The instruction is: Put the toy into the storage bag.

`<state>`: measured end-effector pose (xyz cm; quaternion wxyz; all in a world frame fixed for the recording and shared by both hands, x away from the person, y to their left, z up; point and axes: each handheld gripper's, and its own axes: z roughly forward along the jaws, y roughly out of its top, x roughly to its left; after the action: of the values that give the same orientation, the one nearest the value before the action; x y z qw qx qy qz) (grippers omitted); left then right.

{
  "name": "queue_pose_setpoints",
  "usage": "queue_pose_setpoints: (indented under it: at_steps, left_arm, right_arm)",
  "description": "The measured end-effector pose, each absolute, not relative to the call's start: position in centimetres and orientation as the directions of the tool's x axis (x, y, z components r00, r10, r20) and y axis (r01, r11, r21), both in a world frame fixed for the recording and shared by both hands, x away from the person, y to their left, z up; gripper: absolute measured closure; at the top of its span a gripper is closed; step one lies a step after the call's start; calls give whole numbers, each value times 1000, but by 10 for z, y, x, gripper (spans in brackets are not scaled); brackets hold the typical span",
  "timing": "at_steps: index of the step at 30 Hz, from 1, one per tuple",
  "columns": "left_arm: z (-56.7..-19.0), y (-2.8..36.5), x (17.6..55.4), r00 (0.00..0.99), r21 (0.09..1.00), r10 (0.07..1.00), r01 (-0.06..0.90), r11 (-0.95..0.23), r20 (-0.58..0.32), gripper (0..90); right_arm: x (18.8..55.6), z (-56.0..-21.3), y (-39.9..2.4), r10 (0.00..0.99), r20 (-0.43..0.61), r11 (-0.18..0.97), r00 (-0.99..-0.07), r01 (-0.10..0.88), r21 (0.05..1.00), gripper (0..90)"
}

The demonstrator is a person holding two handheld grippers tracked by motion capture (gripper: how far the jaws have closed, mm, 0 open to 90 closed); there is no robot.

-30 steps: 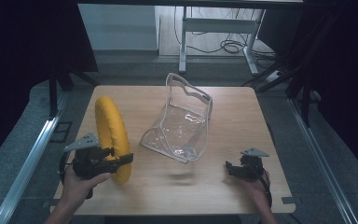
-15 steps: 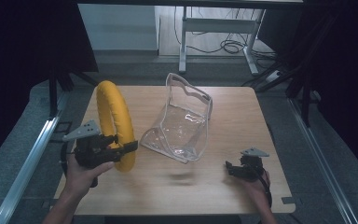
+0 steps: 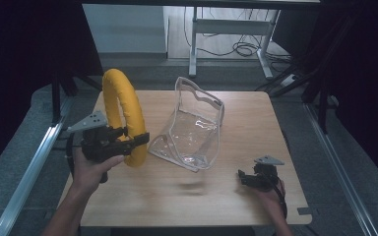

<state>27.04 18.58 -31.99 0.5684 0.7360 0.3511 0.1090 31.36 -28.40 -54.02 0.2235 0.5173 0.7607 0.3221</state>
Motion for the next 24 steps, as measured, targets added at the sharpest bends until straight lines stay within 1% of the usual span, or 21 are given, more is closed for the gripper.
queue_pose_setpoints:
  at_steps: [7, 17, 24]
  left_arm:
    - [-313, 183, 277, 736, 919, 632, 383, -92, -243, 493]
    - [-304, 181, 279, 741, 930, 637, 355, -100, -214, 493]
    - [-296, 176, 282, 747, 932, 631, 348, -102, -209, 492]
  right_arm:
    - [314, -540, -284, 932, -7, 255, -363, 643, 722, 147]
    - [314, -540, -284, 932, -6, 255, -363, 643, 722, 147]
    - [314, -540, -284, 932, -6, 255, -363, 643, 722, 147]
